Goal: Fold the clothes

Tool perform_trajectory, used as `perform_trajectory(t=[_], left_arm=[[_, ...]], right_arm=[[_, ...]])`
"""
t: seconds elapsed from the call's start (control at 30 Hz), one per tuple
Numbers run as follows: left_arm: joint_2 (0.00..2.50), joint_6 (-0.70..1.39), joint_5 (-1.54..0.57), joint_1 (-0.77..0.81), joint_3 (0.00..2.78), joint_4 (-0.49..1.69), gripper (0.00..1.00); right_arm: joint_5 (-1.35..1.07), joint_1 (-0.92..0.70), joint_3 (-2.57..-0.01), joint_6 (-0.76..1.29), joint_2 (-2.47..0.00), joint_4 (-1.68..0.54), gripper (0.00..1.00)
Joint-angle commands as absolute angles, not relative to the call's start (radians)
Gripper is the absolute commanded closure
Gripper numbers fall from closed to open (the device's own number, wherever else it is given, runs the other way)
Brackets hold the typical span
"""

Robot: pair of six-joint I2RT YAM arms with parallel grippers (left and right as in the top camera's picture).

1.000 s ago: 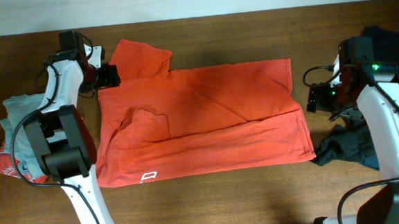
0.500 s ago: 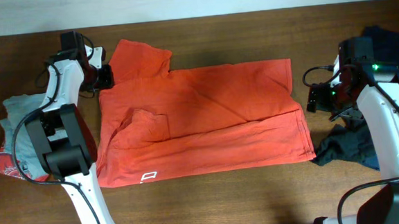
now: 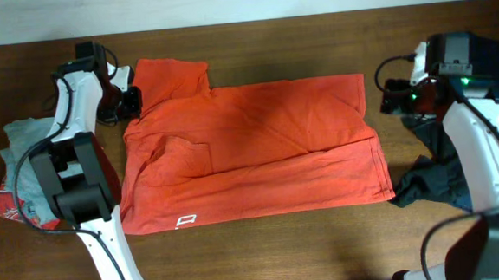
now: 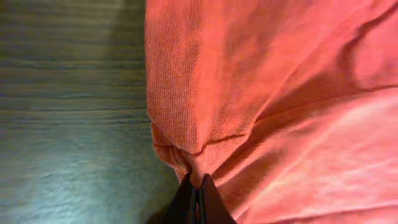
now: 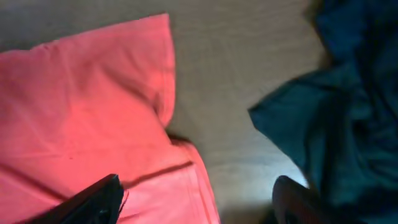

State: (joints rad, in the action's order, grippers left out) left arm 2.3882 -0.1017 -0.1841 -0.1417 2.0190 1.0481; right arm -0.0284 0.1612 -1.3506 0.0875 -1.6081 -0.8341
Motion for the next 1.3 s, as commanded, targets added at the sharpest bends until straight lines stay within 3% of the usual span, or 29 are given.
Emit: perform_trajectory(t=[0.0,0.5,1.1,1.17,1.27], left_arm=[[2.322,-0.106,-0.195,-0.144,2.049,1.052,0.99],[2.322,-0.091,-0.195,-0.144,2.048,1.058,1.0],[2.322,-0.091,-0.196,-0.144,2.048,1.057,1.0],[2.322,-0.091,-0.196,-0.144,2.048,1.057,0.99],[2.322,-0.091,-0.195,-0.144,2.048,1.057,1.0]], right_arm=[[-0.138,0.158,-1.352,0.052,-1.713,-0.709,0.14],[-0.282,0.156,-1.353,0.068,-2.092,-0.195,0.14],[-0.258,0.118,-1.353,0.086,-2.223,-0.027,0.2],[-0.258,0.118,-1.353,0.087,-2.235,-0.018,0.24],[-0.258,0.117,-1.353,0.095,-2.241,-0.015,0.47]])
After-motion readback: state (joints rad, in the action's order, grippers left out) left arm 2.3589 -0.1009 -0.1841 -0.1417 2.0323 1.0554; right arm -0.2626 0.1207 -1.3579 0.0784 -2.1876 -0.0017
